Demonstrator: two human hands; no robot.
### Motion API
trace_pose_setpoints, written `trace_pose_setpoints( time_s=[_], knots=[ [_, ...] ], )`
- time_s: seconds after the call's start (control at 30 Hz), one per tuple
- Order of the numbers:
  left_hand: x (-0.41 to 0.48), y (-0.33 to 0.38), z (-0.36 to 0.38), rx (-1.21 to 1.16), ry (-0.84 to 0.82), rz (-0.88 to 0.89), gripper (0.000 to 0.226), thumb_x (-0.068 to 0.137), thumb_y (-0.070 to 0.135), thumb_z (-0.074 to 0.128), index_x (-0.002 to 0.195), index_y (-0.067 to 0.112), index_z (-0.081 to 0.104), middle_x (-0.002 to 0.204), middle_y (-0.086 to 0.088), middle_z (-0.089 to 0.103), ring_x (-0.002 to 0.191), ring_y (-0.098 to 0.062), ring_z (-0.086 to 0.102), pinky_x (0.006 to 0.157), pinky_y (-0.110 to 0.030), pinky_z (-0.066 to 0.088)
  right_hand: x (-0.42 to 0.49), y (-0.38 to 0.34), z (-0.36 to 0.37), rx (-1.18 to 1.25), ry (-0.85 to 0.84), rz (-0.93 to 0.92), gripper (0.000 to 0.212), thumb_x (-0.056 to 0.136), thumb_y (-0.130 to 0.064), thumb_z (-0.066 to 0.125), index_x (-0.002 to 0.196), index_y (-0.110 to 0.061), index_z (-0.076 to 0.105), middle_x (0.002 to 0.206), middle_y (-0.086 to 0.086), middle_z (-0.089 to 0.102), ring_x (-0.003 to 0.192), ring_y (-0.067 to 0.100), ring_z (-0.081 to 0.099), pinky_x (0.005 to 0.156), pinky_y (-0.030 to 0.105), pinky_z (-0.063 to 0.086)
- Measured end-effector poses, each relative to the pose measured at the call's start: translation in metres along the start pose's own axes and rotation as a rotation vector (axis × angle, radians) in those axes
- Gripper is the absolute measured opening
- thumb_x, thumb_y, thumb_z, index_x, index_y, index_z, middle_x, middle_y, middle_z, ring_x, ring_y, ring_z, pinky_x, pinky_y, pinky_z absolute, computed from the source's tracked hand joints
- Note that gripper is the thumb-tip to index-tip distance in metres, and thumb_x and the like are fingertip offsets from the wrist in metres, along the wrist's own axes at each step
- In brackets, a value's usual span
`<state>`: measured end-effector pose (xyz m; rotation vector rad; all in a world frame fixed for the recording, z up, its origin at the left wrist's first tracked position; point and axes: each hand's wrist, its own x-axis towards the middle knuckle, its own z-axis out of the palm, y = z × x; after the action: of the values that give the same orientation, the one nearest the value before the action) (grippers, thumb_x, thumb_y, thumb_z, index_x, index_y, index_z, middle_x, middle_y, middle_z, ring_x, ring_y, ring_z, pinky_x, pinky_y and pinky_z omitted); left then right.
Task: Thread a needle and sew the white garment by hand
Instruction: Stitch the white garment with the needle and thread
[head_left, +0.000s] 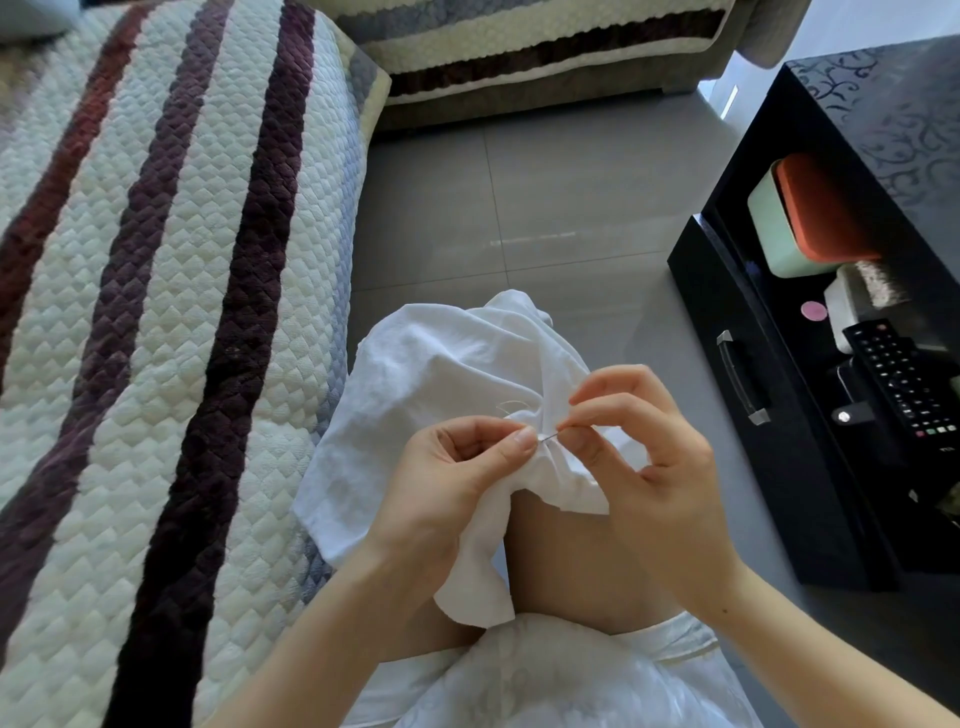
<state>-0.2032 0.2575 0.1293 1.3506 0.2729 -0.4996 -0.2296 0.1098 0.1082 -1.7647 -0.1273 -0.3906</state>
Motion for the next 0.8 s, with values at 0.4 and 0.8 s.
trace_pose_setpoints(
  time_s=[0.4, 0.8],
  knots=[
    [-0.001, -0.003, -0.003, 0.071, 0.054, -0.079, 0.008, 0.075, 0.015, 0.073, 0.068, 0.018, 0.072, 0.069, 0.002, 0.066, 0.07, -0.007, 0.061, 0.066, -0.016, 0.046, 0.007, -0.013, -0.008, 0.052, 0.01, 0.086, 0.007, 0.094, -0.012, 0.052, 0.088, -0.015, 0.055, 0.078, -0.006, 0.069, 0.077, 0.012, 0.066, 0.075, 0.032, 0.05],
    [0.008, 0.033, -0.016, 0.162, -0.141, 0.101, 0.01, 0.061, 0.034, 0.07, 0.065, 0.025, 0.066, 0.068, 0.005, 0.061, 0.066, -0.006, 0.049, 0.069, -0.021, 0.037, 0.008, 0.008, -0.009, -0.055, -0.116, 0.222, 0.019, 0.089, -0.017, 0.056, 0.093, -0.033, 0.065, 0.064, 0.006, 0.059, 0.058, 0.034, 0.052, 0.056, 0.043, 0.043]
  ],
)
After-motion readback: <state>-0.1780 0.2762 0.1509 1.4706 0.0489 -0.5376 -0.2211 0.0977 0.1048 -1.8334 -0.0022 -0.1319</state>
